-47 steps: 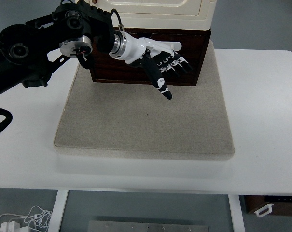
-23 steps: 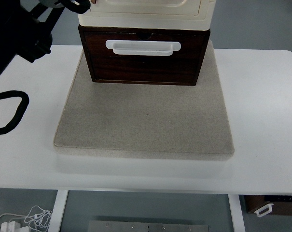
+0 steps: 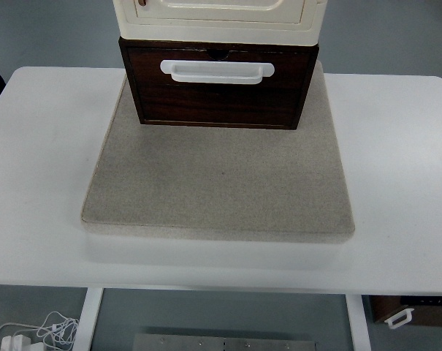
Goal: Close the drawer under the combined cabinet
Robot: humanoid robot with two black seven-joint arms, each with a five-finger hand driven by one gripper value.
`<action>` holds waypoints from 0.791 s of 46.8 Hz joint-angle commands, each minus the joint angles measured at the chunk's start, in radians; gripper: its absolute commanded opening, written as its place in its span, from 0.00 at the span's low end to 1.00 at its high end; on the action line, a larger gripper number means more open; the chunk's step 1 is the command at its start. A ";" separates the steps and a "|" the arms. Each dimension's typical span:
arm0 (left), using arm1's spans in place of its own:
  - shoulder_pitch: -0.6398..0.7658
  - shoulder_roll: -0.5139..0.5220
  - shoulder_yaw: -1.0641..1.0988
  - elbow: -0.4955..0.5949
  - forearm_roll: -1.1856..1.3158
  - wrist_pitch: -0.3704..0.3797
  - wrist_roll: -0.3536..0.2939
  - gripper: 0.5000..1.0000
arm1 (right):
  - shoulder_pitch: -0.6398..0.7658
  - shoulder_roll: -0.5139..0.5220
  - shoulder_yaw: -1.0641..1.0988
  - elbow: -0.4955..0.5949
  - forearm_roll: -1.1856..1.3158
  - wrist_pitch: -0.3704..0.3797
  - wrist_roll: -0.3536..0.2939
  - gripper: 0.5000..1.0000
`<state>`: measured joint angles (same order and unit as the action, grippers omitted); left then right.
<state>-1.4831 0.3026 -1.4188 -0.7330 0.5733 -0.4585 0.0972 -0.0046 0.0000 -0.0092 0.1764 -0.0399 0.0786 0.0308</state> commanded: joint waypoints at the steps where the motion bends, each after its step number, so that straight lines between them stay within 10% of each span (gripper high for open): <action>1: -0.006 0.027 0.012 0.056 -0.056 0.076 -0.002 1.00 | 0.000 0.000 0.000 0.000 0.000 0.000 0.000 0.90; 11: -0.003 0.053 0.015 0.228 -0.089 0.287 -0.001 1.00 | 0.000 0.000 0.000 0.000 0.000 0.000 0.000 0.90; 37: 0.141 0.036 0.014 0.445 -0.316 0.299 0.142 1.00 | 0.000 0.000 -0.002 0.000 -0.003 0.000 0.000 0.90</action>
<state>-1.3649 0.3411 -1.4041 -0.2895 0.2707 -0.1602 0.2379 -0.0044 0.0000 -0.0107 0.1764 -0.0433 0.0787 0.0306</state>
